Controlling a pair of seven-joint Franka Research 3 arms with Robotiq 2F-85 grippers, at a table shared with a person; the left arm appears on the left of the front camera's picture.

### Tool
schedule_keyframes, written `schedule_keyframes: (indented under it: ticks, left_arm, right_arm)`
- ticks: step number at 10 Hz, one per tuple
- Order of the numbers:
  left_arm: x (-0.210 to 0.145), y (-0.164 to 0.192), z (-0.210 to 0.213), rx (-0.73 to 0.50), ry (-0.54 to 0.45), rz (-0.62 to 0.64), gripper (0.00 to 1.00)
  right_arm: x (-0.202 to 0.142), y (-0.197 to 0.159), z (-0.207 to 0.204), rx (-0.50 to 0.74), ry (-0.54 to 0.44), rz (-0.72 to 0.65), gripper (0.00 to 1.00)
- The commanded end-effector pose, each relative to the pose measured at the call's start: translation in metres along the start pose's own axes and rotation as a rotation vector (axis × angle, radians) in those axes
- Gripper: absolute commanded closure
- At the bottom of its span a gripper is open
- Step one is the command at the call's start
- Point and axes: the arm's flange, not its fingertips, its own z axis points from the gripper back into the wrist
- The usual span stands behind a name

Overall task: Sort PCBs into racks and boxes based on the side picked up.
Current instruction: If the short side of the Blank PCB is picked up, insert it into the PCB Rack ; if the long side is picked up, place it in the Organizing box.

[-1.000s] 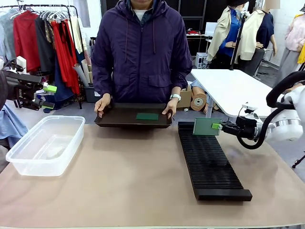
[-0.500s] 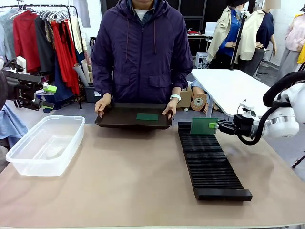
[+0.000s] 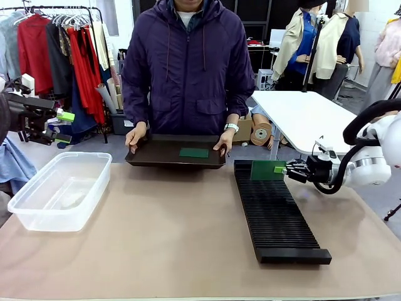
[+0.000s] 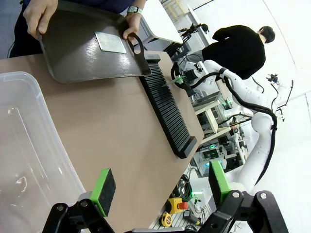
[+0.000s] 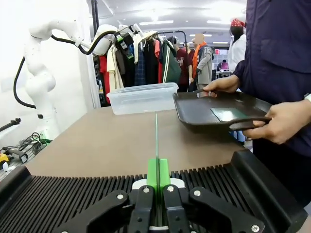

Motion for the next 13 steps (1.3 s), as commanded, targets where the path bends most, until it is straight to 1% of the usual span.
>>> schedule_keyframes:
  ticks: [1,7,13]
  left_arm:
    - [0.0,-0.001,0.0,-0.003,-0.002,-0.002,0.0]
    - [0.0,-0.001,0.0,-0.003,-0.002,-0.002,0.0]
    - [0.0,-0.001,0.0,-0.003,-0.002,-0.002,0.0]
  right_arm:
    - [-0.001,-0.009,0.002,-0.011,0.002,0.015,1.0]
    - [-0.013,-0.012,0.005,-0.022,0.058,0.01,1.0]
    - [-0.018,-0.012,0.0,-0.018,0.082,0.015,1.0]
